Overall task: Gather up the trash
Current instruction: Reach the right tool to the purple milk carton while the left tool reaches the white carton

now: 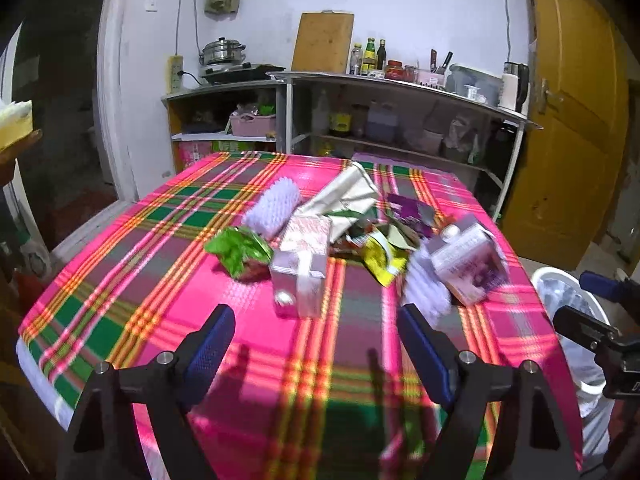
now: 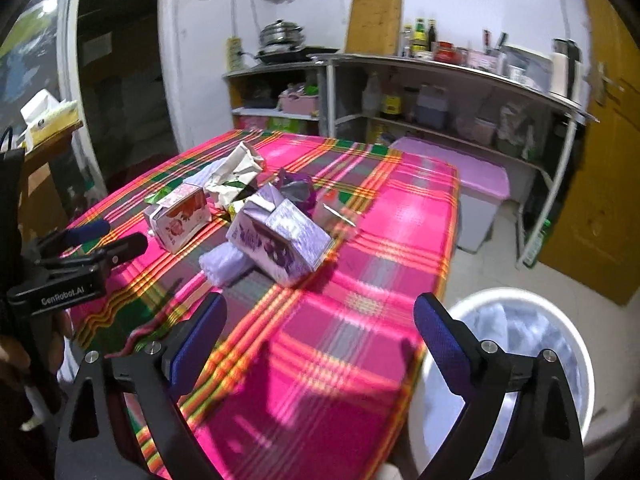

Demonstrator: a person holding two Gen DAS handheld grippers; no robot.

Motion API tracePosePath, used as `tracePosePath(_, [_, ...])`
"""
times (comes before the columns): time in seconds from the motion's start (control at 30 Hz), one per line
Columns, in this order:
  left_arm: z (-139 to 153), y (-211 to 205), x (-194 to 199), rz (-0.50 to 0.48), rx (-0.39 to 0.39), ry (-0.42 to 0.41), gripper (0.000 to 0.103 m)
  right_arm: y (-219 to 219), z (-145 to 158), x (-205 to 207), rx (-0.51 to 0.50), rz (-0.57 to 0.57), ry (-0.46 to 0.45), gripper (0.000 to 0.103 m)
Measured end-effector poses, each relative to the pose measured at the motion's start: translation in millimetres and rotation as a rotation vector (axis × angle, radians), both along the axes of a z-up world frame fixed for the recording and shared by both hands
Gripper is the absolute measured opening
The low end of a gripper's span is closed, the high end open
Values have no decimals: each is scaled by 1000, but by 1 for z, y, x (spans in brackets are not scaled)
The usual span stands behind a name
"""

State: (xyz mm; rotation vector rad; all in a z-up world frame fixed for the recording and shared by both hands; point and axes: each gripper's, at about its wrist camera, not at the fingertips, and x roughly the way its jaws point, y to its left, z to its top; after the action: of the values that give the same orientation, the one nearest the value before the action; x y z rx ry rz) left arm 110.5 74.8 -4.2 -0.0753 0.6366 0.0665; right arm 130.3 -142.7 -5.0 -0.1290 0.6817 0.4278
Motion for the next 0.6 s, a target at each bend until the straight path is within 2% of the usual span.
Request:
tracePosePath(0.2, [-1, 15, 28, -12, -12, 24, 84, 19, -4, 31, -44, 93, 15, 95])
tracePosePath(0.47, [-10, 21, 48, -41, -26, 55, 81, 33, -12, 62, -71, 163, 47, 94])
tracePosePath(0.53, [-11, 19, 51, -49, -28, 61, 78, 36, -12, 67, -74, 186, 58, 87])
tracePosePath(0.6, [-14, 18, 54, -58, -30, 74, 70, 40, -15, 71, -84, 206, 70, 75])
